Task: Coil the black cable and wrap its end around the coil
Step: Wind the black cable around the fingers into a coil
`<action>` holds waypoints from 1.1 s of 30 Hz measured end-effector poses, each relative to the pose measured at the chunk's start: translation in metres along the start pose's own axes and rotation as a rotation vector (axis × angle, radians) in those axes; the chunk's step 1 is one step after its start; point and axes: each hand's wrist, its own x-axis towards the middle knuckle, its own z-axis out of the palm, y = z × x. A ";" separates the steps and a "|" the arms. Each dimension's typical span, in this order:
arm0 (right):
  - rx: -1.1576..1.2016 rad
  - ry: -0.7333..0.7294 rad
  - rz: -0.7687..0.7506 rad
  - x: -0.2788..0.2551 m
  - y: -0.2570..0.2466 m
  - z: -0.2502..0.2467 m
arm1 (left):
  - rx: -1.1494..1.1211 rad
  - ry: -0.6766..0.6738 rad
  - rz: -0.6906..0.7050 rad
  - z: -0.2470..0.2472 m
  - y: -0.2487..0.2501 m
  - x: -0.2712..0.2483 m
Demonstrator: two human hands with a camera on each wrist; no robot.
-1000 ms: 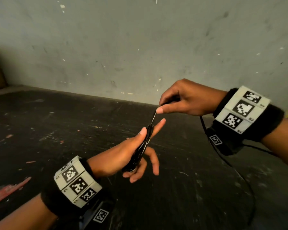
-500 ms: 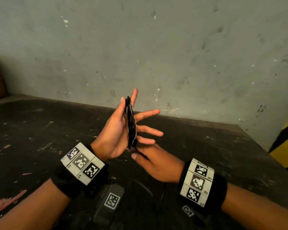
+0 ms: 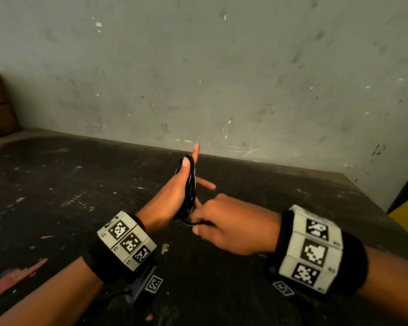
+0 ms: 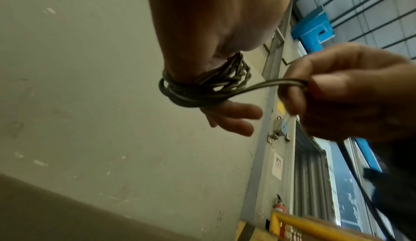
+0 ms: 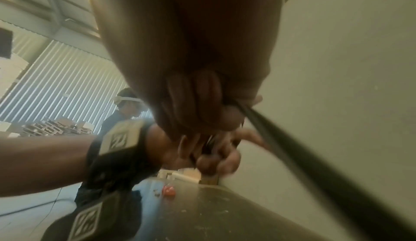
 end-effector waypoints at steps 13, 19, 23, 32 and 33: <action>-0.171 0.211 -0.024 -0.013 0.029 -0.103 | -0.051 -0.342 -0.144 0.008 -0.016 -0.027; -0.068 0.289 -0.076 -0.008 0.047 -0.103 | -0.107 -0.424 -0.038 0.010 0.000 -0.036; 0.026 0.322 -0.114 0.006 0.060 -0.079 | -0.269 -0.492 -0.035 0.007 0.013 -0.034; 0.274 0.402 -0.054 0.025 0.052 0.025 | -0.642 -0.235 0.043 -0.003 0.031 -0.010; 0.283 0.391 -0.048 0.026 0.048 0.030 | -0.654 -0.196 0.037 -0.005 0.031 -0.006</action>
